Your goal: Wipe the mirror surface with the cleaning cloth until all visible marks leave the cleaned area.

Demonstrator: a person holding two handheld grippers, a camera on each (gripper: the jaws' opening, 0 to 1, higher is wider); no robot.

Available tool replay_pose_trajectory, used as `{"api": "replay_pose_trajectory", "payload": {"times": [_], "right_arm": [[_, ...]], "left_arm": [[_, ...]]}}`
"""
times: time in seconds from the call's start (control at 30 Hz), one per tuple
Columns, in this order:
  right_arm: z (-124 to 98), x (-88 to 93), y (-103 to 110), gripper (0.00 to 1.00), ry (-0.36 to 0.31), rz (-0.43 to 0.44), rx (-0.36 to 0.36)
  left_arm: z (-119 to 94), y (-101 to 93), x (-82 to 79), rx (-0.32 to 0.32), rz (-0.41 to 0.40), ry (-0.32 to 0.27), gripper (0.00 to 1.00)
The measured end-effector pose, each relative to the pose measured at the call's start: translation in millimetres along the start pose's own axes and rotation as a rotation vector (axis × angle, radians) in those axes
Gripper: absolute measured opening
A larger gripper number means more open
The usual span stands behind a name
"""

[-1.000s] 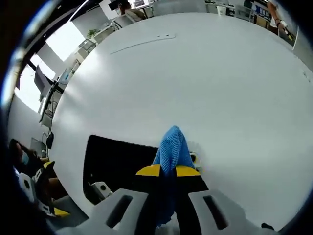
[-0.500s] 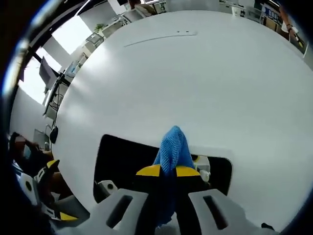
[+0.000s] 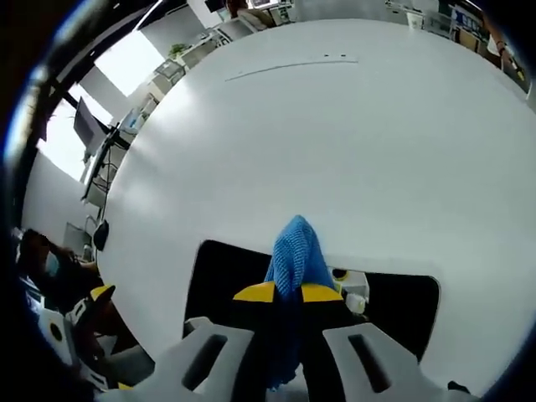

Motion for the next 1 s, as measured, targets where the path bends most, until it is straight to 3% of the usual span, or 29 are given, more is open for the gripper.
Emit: {"api": "replay_pose_trajectory", "payload": {"times": [1.0], "right_arm": [[23, -6.2, 61, 0.03, 0.058, -0.177, -0.009]], "left_arm": [[1, -2.8, 2.9, 0.016, 0.001, 0.018, 0.97]]}}
Point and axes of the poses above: the point that each gripper's makers call its tool centre point, and the gripper's own axes: z roughly forward along the fingers, y roughly to its left, x roughly out of its underside, the point moved 4 cm from there along -z, roughly backward along the fingers, and after that the axes turned 5 degrees about z, right-handed, at the moved point
